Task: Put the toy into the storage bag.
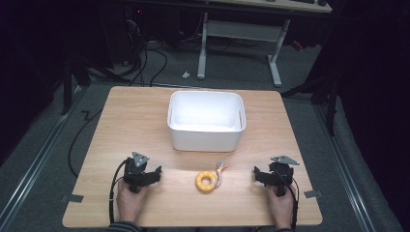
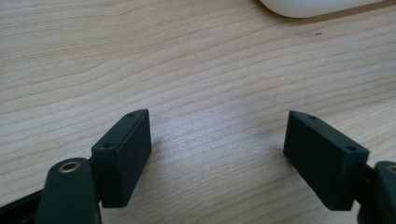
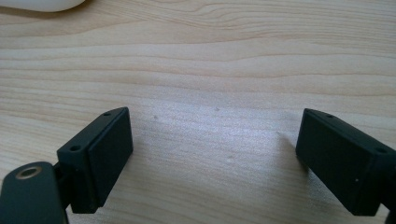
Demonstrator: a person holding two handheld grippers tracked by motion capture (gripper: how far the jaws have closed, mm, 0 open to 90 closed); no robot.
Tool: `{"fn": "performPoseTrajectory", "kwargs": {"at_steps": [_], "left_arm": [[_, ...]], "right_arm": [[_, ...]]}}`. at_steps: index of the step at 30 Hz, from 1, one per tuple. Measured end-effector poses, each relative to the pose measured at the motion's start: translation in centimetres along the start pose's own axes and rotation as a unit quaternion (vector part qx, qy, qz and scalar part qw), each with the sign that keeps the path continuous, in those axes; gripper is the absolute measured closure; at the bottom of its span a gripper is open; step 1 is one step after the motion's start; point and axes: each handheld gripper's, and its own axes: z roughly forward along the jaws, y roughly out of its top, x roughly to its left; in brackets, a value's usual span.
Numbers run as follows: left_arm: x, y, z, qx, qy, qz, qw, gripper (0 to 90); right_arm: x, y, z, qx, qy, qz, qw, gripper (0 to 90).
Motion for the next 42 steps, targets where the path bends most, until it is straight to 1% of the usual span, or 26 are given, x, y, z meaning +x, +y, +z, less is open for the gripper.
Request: {"fn": "performPoseTrajectory", "kwargs": {"at_steps": [19,22,24,26,31,32,33,34,35,36,38,42], "left_arm": [[0.0,0.0,0.0,0.0,-0.001,0.0,1.0,23.6],[0.0,0.0,0.0,0.0,-0.001,0.0,1.0,23.6],[0.0,0.0,0.0,-0.001,-0.001,-0.001,1.0,23.6],[0.0,0.0,0.0,0.0,-0.002,0.001,1.0,23.5],[0.0,0.0,0.0,-0.001,-0.002,0.0,1.0,23.5],[0.0,0.0,0.0,-0.001,-0.002,0.0,1.0,23.5],[0.0,0.0,0.0,-0.001,-0.002,0.0,1.0,23.5],[0.0,0.0,0.0,-0.001,-0.002,0.0,1.0,23.5],[0.0,0.0,0.0,-0.001,-0.002,0.0,1.0,23.5],[0.0,0.0,0.0,-0.001,-0.002,0.0,1.0,23.5],[0.0,0.0,0.0,-0.001,-0.002,0.0,1.0,23.5],[0.0,0.0,0.0,-0.001,-0.002,0.0,1.0,23.5]], "right_arm": [[0.0,0.0,0.0,0.002,0.003,0.001,1.0,10.2],[0.0,0.0,0.0,0.002,0.009,-0.007,0.9999,10.2],[0.0,0.0,-0.1,0.003,0.02,-0.017,0.9997,10.4],[0.1,0.0,-0.2,0.006,0.017,-0.02,0.9996,12.6],[0.4,0.1,-0.3,0.003,0.024,-0.024,0.9994,19.3],[0.6,0.1,-0.4,0.003,0.028,-0.027,0.9992,23.5],[0.6,0.1,-0.4,0.003,0.028,-0.027,0.9992,23.5],[0.7,0.2,-0.5,0.009,0.029,-0.028,0.9992,28.6],[0.7,0.2,-0.5,0.009,0.029,-0.028,0.9992,28.6],[0.9,0.3,-0.6,0.014,0.028,-0.028,0.9991,31.7],[1.2,0.4,-0.8,0.016,0.03,-0.032,0.9989,36.5],[1.4,0.4,-0.8,0.017,0.033,-0.036,0.9986,38.3]]}}
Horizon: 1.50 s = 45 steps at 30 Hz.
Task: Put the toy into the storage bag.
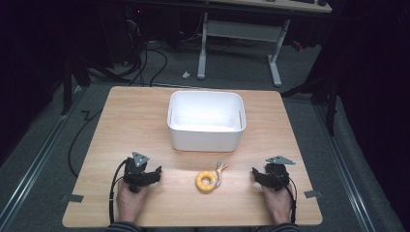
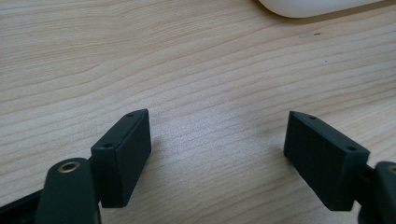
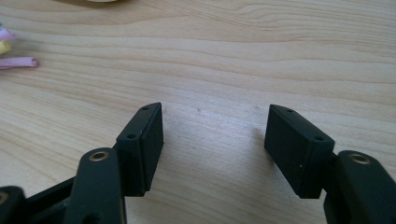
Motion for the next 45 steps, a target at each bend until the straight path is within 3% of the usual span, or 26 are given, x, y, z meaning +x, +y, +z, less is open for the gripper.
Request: {"fn": "performPoseTrajectory", "kwargs": {"at_steps": [6,8,21,33,40,45], "left_arm": [[0.0,0.0,0.0,0.001,-0.001,0.001,1.0,23.5],[0.0,0.0,0.0,0.001,-0.001,0.001,1.0,23.4],[0.0,0.0,0.0,0.001,-0.001,0.001,1.0,23.5],[0.0,0.0,0.0,0.001,-0.001,0.001,1.0,23.4],[0.0,0.0,0.0,0.001,-0.001,0.001,1.0,23.4],[0.0,0.0,0.0,0.001,-0.001,0.001,1.0,23.4]], "right_arm": [[0.7,-0.1,-0.6,-0.015,0.009,-0.018,0.9997,46.5],[0.9,-0.2,-0.9,-0.019,0.024,-0.022,0.9993,50.0],[2.3,0.3,-1.8,-0.014,0.076,-0.035,0.9964,48.8],[5.2,1.6,-2.8,-0.016,0.123,-0.087,0.9884,54.3],[6.5,2.3,-2.8,-0.013,0.143,-0.103,0.9843,57.1],[7.6,2.7,-2.6,-0.004,0.167,-0.117,0.979,60.9]]}}
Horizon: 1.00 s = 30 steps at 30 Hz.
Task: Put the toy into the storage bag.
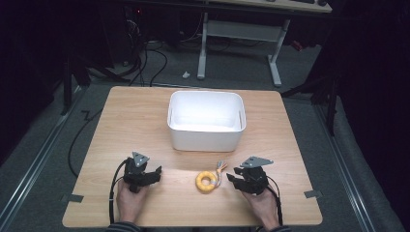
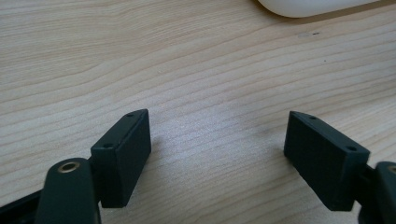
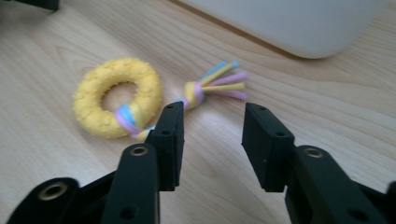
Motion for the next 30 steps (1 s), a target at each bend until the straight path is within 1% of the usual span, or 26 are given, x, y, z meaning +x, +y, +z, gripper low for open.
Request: {"fn": "performPoseTrajectory", "kwargs": {"at_steps": [2,6,7,13,15,18,21,22,30], "left_arm": [[0.0,0.0,0.0,0.0,0.0,0.0,1.0,23.4],[0.0,0.0,0.0,0.0,0.0,0.0,1.0,23.4],[0.0,0.0,0.0,0.0,0.0,0.0,1.0,23.4],[0.0,0.0,0.0,0.0,0.0,0.0,1.0,23.4],[0.0,0.0,0.0,0.0,0.0,0.0,1.0,23.4],[0.0,0.0,0.0,0.0,0.0,0.0,1.0,23.4],[0.0,0.0,0.0,0.0,0.0,0.0,1.0,23.4],[0.0,0.0,0.0,0.0,0.0,0.0,1.0,23.4],[0.0,0.0,0.0,0.0,0.0,0.0,1.0,23.4]], "right_arm": [[0.3,0.3,0.3,0.006,0.012,-0.007,0.9999,62.0],[1.1,0.9,0.9,0.014,0.021,-0.026,0.9993,62.6],[1.3,1.1,1.1,0.018,0.023,-0.026,0.9992,62.6],[2.2,1.9,2.0,0.021,0.035,-0.043,0.9983,62.6],[2.6,2.2,2.6,0.027,0.041,-0.044,0.9978,62.5],[2.6,2.3,3.0,0.031,0.042,-0.045,0.9976,62.5],[2.7,2.5,3.6,0.039,0.043,-0.04,0.9975,62.2],[2.7,2.5,3.7,0.037,0.045,-0.04,0.9975,62.1],[3.2,2.8,5.2,0.055,0.045,-0.045,0.9964,61.7]]}}
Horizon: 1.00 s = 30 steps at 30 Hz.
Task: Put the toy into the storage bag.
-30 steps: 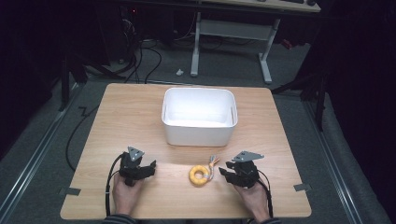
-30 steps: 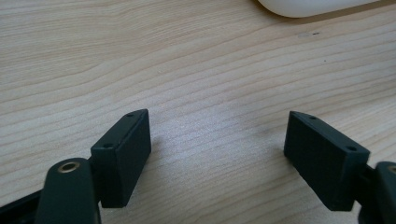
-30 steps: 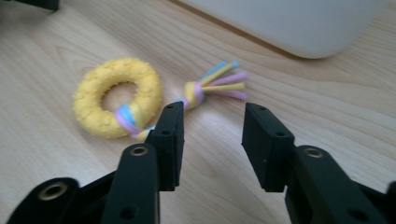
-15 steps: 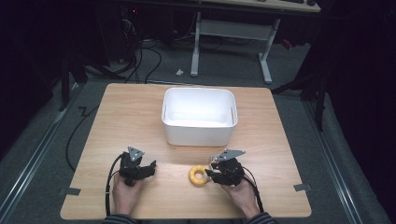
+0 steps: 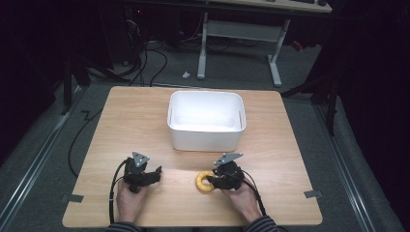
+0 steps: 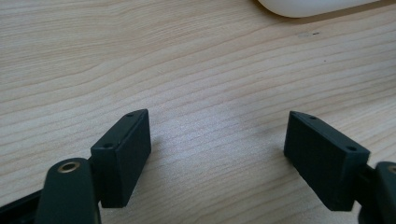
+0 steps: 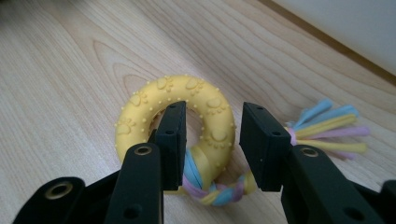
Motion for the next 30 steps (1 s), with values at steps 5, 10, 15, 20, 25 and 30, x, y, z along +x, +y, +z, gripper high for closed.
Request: {"fn": "performPoseTrajectory", "kwargs": {"at_steps": [5,10,15,20,25,30], "left_arm": [[0.0,0.0,0.0,0.0,0.0,0.0,1.0,23.4],[0.0,0.0,0.0,0.0,0.0,0.0,1.0,23.4],[0.0,0.0,0.0,0.0,0.0,0.0,1.0,23.4],[0.0,0.0,0.0,0.0,0.0,0.0,1.0,23.4],[0.0,0.0,0.0,0.0,0.0,0.001,1.0,23.3],[0.0,0.0,0.0,0.0,0.0,0.0,1.0,23.3]], "right_arm": [[0.1,0.2,0.6,0.008,-0.005,-0.007,0.9999,61.4],[0.1,0.2,1.2,0.02,-0.003,-0.006,0.9998,62.4],[0.1,0.3,1.3,0.021,-0.004,-0.014,0.9997,64.1],[0.2,0.3,1.1,0.019,-0.01,-0.022,0.9995,66.4],[0.1,0.3,0.9,0.016,-0.005,-0.02,0.9997,67.0],[0.3,0.2,0.6,0.012,-0.009,-0.025,0.9996,67.9]]}}
